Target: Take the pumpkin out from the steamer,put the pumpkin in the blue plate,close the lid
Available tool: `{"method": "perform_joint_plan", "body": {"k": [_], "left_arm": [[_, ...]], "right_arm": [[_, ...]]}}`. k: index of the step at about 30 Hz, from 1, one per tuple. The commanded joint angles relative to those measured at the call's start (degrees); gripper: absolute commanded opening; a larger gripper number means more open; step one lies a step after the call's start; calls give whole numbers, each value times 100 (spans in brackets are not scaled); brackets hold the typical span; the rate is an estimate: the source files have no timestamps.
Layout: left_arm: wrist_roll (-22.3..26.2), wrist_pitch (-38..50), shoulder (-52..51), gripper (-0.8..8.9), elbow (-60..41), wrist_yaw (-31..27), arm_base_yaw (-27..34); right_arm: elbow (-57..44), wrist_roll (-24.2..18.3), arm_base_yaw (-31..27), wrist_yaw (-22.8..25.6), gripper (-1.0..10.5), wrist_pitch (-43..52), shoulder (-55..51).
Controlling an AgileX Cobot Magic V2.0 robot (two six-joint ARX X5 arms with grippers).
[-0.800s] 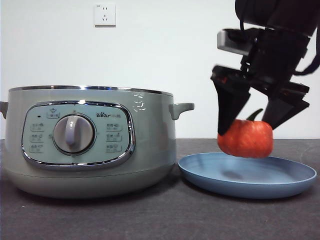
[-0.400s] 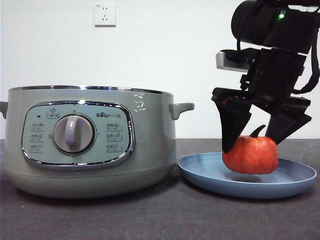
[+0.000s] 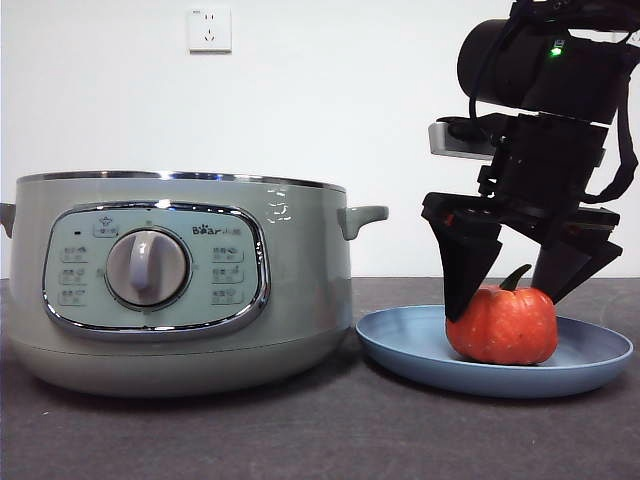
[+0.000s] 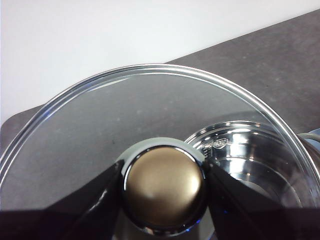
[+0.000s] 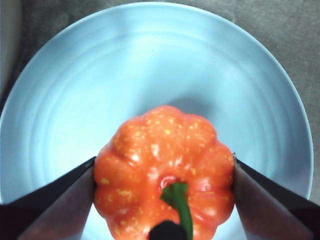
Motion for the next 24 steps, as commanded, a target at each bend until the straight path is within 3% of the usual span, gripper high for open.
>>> {"method": "perform_joint_plan", "body": {"k": [1, 12, 24], "left_arm": [[26, 286, -59, -9, 22, 0, 2], [22, 291, -59, -9, 22, 17, 2], [-111, 361, 278, -9, 22, 474, 2]], "right_arm": [[-55, 114, 28, -11, 516, -83, 52], [-42, 127, 28, -7, 537, -208, -468], [-42, 149, 22, 11, 535, -260, -2243]]}}
